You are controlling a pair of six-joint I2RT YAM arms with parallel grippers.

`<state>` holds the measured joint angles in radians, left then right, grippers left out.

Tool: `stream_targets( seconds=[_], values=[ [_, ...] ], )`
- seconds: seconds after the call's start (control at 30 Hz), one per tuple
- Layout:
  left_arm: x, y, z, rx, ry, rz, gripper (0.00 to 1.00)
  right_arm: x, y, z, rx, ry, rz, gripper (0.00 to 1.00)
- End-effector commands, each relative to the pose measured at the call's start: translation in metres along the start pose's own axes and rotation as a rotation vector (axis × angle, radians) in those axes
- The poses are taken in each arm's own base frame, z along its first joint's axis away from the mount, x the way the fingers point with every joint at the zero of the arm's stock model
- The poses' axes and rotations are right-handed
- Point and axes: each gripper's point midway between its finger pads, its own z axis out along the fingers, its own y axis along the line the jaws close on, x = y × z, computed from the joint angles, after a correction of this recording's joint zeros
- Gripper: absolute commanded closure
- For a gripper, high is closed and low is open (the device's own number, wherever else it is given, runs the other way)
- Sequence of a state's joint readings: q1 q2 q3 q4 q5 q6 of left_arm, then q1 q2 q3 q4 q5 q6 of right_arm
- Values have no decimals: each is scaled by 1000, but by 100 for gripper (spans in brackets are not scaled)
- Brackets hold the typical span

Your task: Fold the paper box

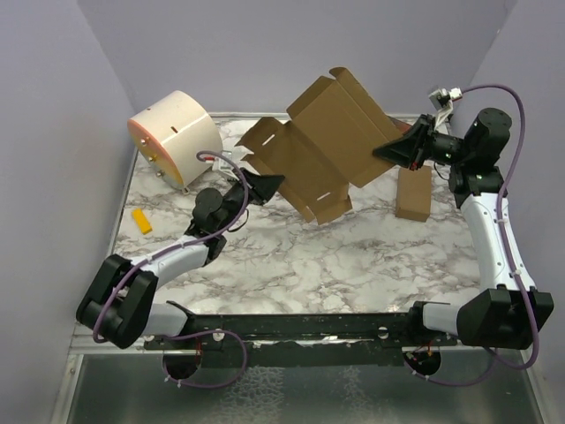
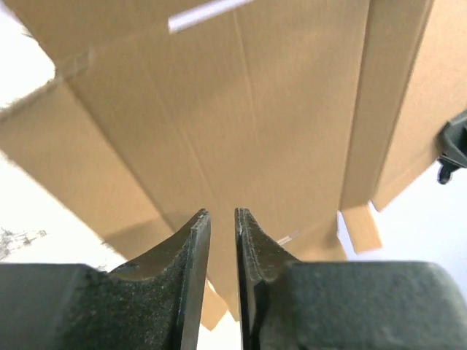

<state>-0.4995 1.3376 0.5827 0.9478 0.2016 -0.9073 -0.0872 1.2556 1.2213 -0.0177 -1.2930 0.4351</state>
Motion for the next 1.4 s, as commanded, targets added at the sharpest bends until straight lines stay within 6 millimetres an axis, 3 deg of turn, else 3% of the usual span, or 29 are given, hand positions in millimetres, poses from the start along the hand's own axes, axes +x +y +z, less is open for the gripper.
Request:
stream_targets(
  seconds=[0.0, 0.13, 0.2, 0.3, 0.5, 0.6, 0.63, 0.7, 0.77, 0.9, 0.97, 1.13, 1.37],
  values=[
    [3, -7, -28, 47, 0, 72, 65, -14, -8, -7, 75, -33, -47, 99],
    [-1, 4, -65, 67, -50, 77, 27, -26, 1, -14, 44, -50, -30, 99],
    [-5, 9, -77, 64, -75, 63, 15, -32, 6, -15, 24, -55, -26, 99],
    [-7, 7, -74, 84, -63, 59, 11, -38, 16, -15, -14, -57, -5, 99],
    [-18, -22, -51, 243, -53, 12, 11, -45, 29, -15, -50, -59, 24, 99],
    [-25, -37, -44, 325, -66, -7, 18, -46, 32, -16, -60, -57, 40, 99],
    [-26, -40, -42, 341, -64, -15, 25, -46, 32, -16, -64, -56, 43, 99],
    [-28, -46, -37, 367, -57, -22, 51, -46, 33, -16, -67, -57, 40, 99],
    [-30, -48, -35, 380, -53, -30, 72, -46, 31, -16, -60, -58, 28, 99],
    [-31, -48, -32, 361, -47, -35, 95, -43, 25, -15, -45, -54, 16, 99],
    [-32, -45, -28, 332, -40, -18, 100, -38, 25, -15, -57, -47, 16, 99],
    [-31, -36, -15, 242, -21, 24, 100, -17, 26, -9, -88, -24, 33, 99],
    [-18, -38, -5, 228, 14, 34, 100, 17, 17, 11, -62, 4, -17, 99]
  ],
)
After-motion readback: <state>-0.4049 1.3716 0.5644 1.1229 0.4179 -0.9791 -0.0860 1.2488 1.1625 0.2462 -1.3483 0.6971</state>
